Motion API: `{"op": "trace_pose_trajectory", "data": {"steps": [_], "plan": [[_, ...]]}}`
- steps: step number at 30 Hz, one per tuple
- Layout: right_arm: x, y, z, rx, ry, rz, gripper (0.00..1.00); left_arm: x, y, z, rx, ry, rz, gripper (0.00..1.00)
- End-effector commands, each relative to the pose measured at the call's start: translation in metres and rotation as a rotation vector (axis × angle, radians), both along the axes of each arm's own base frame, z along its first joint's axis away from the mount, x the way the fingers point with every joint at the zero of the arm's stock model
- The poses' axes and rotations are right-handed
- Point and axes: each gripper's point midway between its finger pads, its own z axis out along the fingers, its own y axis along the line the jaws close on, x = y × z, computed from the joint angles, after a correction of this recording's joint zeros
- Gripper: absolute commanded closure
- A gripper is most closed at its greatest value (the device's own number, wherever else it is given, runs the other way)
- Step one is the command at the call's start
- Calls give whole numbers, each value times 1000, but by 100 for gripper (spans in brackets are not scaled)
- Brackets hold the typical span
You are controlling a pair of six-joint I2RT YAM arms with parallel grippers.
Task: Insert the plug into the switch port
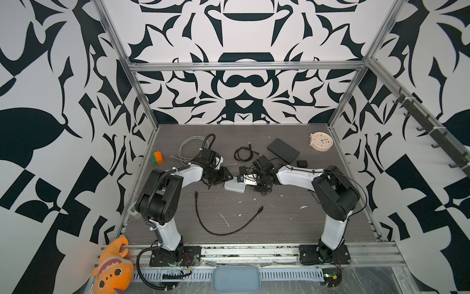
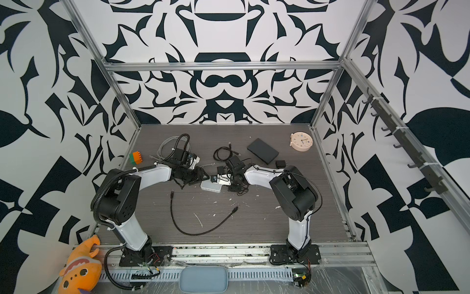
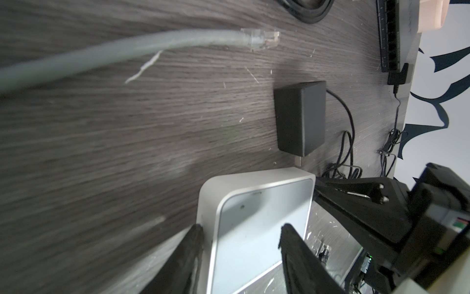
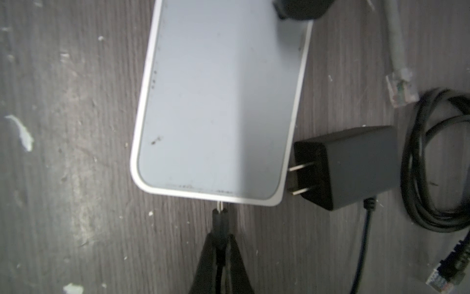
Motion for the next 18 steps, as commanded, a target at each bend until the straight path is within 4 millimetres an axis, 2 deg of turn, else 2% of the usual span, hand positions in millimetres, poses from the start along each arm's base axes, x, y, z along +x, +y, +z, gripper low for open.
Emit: {"op": "trace_pose_trajectory", "data": {"steps": [1,8,18], "plan": [[-5,14,10,58,47,-15,100,-10,-9,6,-57,32,-28,48],[-5,25,13,74,56,-9,100,-16,-13,6,-91,47,-64,48],[-3,27,24,70,104,-62,100,-21,-11,10,-95,39,-57,48]]}}
